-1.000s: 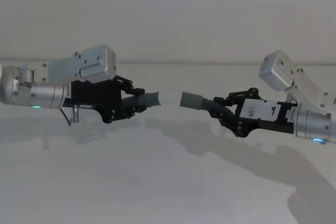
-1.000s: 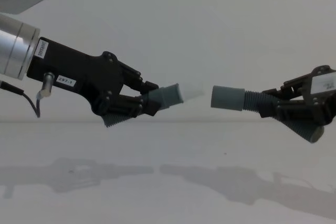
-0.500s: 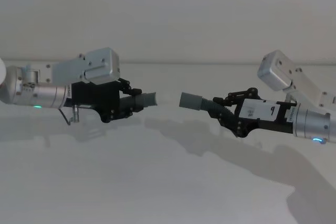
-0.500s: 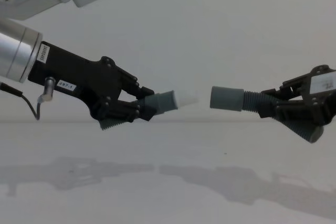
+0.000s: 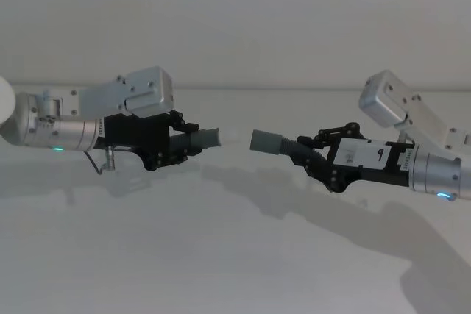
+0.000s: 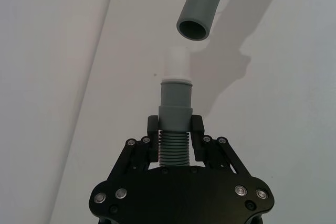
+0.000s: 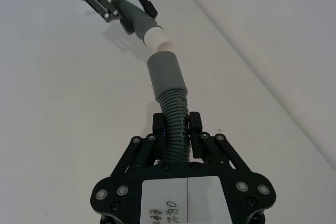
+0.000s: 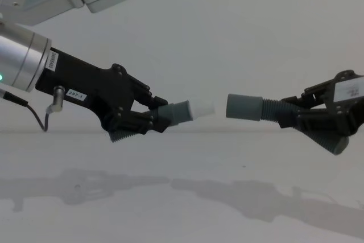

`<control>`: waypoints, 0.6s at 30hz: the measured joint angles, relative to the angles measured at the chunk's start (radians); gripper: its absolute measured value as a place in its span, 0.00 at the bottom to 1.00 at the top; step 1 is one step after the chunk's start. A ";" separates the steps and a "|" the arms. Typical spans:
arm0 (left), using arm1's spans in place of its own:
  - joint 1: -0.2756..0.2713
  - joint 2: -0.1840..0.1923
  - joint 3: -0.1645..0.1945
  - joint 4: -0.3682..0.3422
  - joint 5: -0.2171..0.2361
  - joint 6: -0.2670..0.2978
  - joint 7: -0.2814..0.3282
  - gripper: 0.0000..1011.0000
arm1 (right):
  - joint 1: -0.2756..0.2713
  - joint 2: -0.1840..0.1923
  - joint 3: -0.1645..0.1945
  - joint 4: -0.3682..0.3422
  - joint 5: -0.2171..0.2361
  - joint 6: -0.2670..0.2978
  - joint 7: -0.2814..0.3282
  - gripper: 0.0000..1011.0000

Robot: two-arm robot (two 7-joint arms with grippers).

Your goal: Use both hands to pick up one end of the pipe from the table, align the ends, and insert them.

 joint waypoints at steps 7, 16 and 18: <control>-0.001 -0.006 -0.001 0.006 0.001 0.002 -0.003 0.34 | 0.009 0.000 -0.010 0.003 -0.002 0.007 -0.007 0.27; -0.004 -0.011 -0.001 0.012 -0.001 0.001 -0.010 0.34 | 0.016 0.000 -0.021 0.007 -0.005 0.016 -0.013 0.27; -0.005 -0.012 -0.001 0.013 -0.002 0.001 -0.011 0.34 | 0.017 -0.001 -0.023 0.007 -0.006 0.017 -0.014 0.27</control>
